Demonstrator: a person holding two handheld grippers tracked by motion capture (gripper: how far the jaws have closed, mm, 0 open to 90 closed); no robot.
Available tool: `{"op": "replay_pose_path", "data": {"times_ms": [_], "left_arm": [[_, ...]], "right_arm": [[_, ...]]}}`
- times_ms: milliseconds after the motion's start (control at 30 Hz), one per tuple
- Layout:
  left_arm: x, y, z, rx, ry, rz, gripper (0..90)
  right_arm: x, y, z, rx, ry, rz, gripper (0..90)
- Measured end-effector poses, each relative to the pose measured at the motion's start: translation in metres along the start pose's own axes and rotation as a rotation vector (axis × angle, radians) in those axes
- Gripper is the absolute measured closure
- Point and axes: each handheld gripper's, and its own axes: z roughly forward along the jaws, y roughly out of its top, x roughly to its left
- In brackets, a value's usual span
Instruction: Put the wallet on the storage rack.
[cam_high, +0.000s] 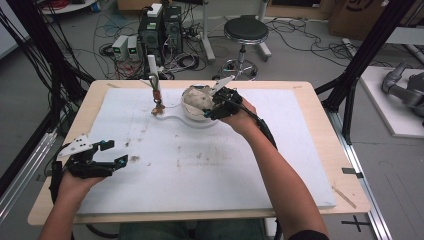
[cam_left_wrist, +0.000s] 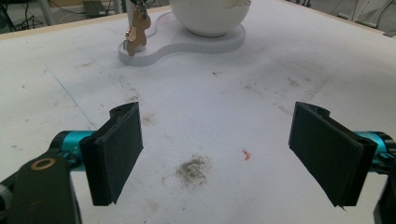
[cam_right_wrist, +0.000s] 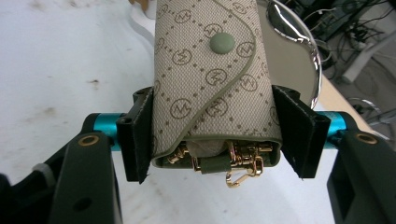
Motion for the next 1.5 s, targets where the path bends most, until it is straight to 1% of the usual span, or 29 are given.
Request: {"op": "replay_pose_path", "data": {"times_ms": [67, 100, 200, 267, 333, 367, 433, 600, 633, 667, 767, 800, 867, 1000, 1100, 1267, 1367, 1500], "left_arm": [[0.0, 0.0, -0.001, -0.002, 0.002, -0.002, 17.5], [0.001, -0.001, -0.001, -0.004, 0.003, -0.004, 17.5], [0.001, -0.001, -0.001, -0.003, 0.004, -0.003, 17.5], [0.001, -0.001, -0.002, -0.003, 0.003, -0.003, 17.5], [0.001, -0.001, -0.002, -0.006, 0.0, -0.004, 17.5], [0.001, 0.0, -0.002, -0.006, -0.001, -0.002, 17.5], [0.0, 0.0, -0.002, -0.006, -0.002, -0.001, 17.5], [0.0, -0.001, -0.001, -0.004, -0.004, -0.001, 17.5], [0.0, -0.001, -0.001, -0.005, -0.003, -0.003, 17.5], [0.0, -0.001, -0.001, -0.004, -0.003, -0.004, 17.5], [0.0, -0.001, -0.001, -0.001, -0.004, -0.001, 17.5], [-0.001, -0.001, -0.001, -0.002, -0.006, -0.001, 17.5], [-0.001, -0.001, 0.0, 0.0, -0.006, -0.002, 17.5], [-0.001, -0.001, 0.001, 0.003, -0.008, -0.001, 17.5], [-0.001, -0.001, 0.001, 0.003, -0.007, -0.002, 17.5], [-0.001, -0.002, 0.001, 0.003, -0.009, -0.002, 17.5], [0.0, -0.002, 0.0, 0.003, -0.012, 0.0, 17.5], [0.0, -0.002, 0.0, 0.002, -0.009, -0.003, 17.5]], "right_arm": [[-0.001, 0.003, 0.004, 0.009, -0.003, 0.005, 36.3], [-0.003, 0.005, 0.008, 0.032, -0.013, 0.003, 36.3], [-0.004, 0.006, 0.011, 0.046, -0.014, 0.004, 36.3], [-0.004, 0.01, 0.015, 0.065, -0.017, -0.012, 36.2], [-0.004, 0.011, 0.016, 0.071, -0.02, -0.02, 36.2], [-0.004, 0.013, 0.018, 0.081, -0.035, -0.03, 36.2], [-0.005, 0.014, 0.02, 0.085, -0.034, -0.018, 36.2], [-0.006, 0.011, 0.028, 0.124, -0.049, -0.018, 36.1], [-0.007, 0.011, 0.029, 0.124, -0.05, -0.02, 36.1], [-0.008, 0.011, 0.031, 0.128, -0.059, -0.01, 36.0], [-0.008, 0.01, 0.032, 0.131, -0.065, -0.001, 35.9], [-0.009, 0.01, 0.032, 0.131, -0.068, -0.003, 35.9], [-0.011, 0.009, 0.034, 0.143, -0.071, 0.001, 35.8], [-0.011, 0.009, 0.036, 0.135, -0.073, 0.005, 35.8], [-0.011, 0.011, 0.037, 0.138, -0.074, 0.003, 35.8], [-0.01, 0.013, 0.041, 0.14, -0.078, 0.026, 34.6], [-0.009, 0.014, 0.041, 0.145, -0.078, 0.024, 33.7], [-0.007, 0.015, 0.041, 0.138, -0.089, 0.022, 33.0]]}}
